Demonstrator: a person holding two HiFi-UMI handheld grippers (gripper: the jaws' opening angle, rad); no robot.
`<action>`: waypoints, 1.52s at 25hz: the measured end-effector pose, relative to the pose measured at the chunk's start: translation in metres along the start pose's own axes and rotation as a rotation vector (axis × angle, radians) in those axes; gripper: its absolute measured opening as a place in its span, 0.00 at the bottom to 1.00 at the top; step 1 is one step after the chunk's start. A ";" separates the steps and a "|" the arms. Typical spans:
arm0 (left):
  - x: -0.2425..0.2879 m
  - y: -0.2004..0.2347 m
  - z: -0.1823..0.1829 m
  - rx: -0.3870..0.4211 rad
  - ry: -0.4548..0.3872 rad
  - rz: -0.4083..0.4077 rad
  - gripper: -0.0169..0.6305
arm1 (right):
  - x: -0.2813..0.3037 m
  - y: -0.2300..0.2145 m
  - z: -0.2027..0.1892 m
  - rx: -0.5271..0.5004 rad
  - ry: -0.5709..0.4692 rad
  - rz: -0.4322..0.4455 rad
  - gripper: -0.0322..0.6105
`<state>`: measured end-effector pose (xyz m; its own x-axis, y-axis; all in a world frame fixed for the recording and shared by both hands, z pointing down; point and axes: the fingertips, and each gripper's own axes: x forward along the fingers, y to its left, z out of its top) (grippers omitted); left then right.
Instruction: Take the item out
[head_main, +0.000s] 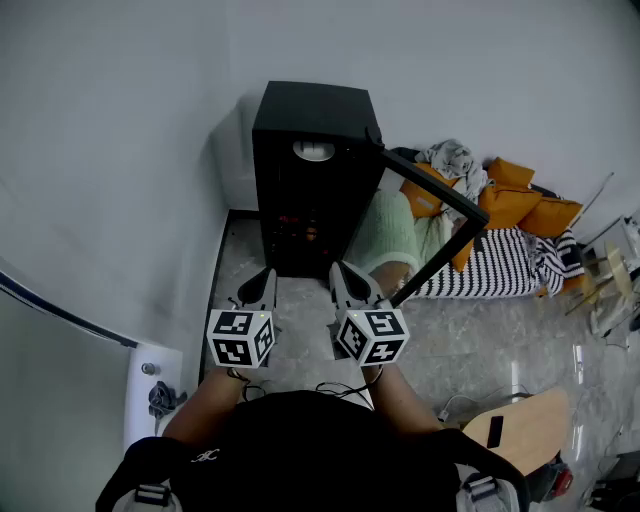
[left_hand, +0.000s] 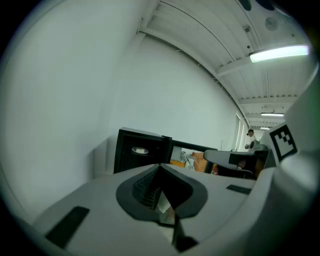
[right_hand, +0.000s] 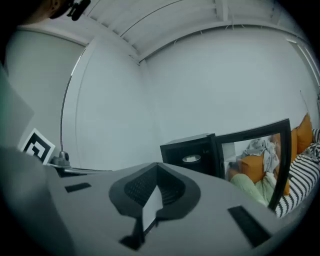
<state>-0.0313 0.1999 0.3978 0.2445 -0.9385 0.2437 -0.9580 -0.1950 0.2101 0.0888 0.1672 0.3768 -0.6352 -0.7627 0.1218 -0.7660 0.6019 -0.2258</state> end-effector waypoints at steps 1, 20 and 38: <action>0.000 0.001 0.000 -0.002 -0.004 0.003 0.04 | 0.001 0.001 0.000 -0.004 0.000 0.004 0.06; -0.001 0.022 -0.009 -0.044 0.007 -0.008 0.04 | 0.016 0.018 -0.009 -0.008 0.007 -0.003 0.06; 0.006 0.064 -0.013 -0.006 0.059 -0.096 0.04 | 0.038 0.041 -0.021 0.019 -0.013 -0.128 0.06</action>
<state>-0.0894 0.1854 0.4248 0.3435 -0.8973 0.2774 -0.9290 -0.2814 0.2402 0.0312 0.1679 0.3924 -0.5311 -0.8360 0.1382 -0.8385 0.4951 -0.2275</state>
